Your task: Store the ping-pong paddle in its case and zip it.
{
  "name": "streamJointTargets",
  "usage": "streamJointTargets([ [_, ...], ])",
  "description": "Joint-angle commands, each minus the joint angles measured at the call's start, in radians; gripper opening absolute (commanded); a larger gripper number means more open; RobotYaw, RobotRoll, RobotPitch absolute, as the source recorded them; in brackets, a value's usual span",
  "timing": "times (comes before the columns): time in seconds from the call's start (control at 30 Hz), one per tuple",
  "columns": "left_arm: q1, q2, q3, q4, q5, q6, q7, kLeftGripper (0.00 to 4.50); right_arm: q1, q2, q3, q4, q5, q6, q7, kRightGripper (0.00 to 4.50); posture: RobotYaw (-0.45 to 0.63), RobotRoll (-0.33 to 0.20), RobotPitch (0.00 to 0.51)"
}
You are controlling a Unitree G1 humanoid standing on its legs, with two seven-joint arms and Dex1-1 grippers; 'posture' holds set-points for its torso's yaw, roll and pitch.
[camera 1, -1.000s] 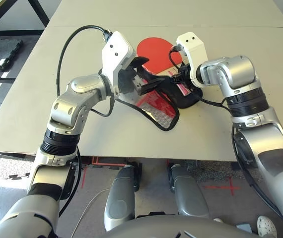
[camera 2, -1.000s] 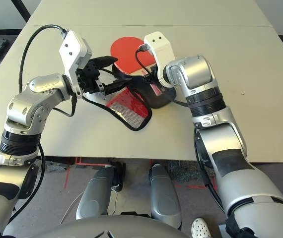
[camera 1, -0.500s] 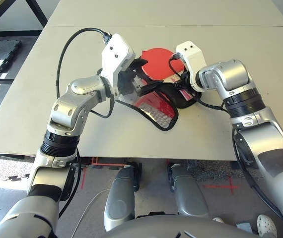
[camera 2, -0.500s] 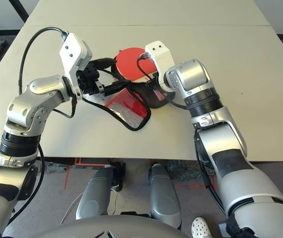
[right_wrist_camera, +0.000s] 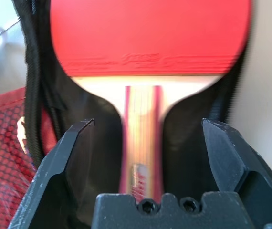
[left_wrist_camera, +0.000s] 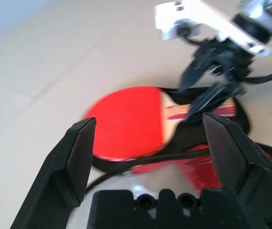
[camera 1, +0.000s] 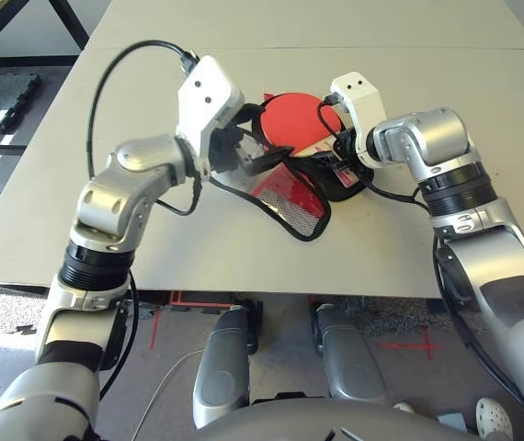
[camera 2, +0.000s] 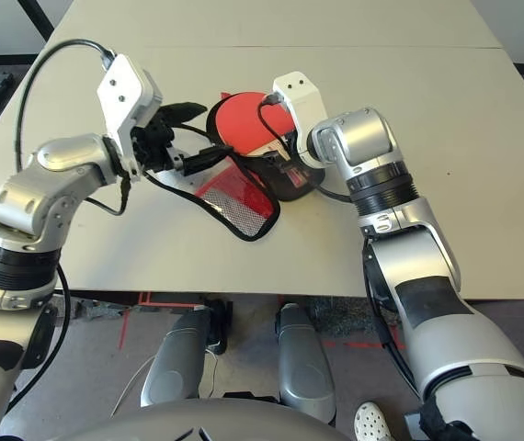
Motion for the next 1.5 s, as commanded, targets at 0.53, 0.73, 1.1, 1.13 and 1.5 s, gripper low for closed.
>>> streamJointTargets([
  [0.53, 0.364, 0.315, 0.133, 0.075, 0.039, -0.057, -0.170, 4.50, 0.013, -0.047, -0.297, 0.132, 0.134, -0.331, 0.103, 4.49, 0.13, 0.000, 0.217],
  [0.73, 0.362, 0.279, 0.066, 0.081, 0.075, -0.071, -0.153, 4.50, 0.033, -0.052, -0.343, 0.184, 0.143, -0.391, 0.090, 4.49, 0.11, 0.000, 0.219],
  [1.1, 0.107, -0.195, -0.194, -0.002, 0.065, 0.006, 0.011, 4.50, -0.015, -0.102, -0.502, 0.456, 0.183, -0.500, 0.003, 4.49, 0.06, 0.000, 0.221],
  [1.13, 0.072, -0.243, -0.220, 0.024, 0.082, -0.001, 0.033, 4.50, -0.017, -0.110, -0.510, 0.473, 0.186, -0.497, 0.002, 4.49, 0.05, 0.000, 0.224],
  [1.5, -0.037, -0.422, -0.343, 0.245, 0.236, -0.125, 0.085, 4.50, 0.015, -0.192, -0.465, 0.449, 0.237, -0.193, 0.169, 4.49, 0.01, 0.000, 0.226],
])
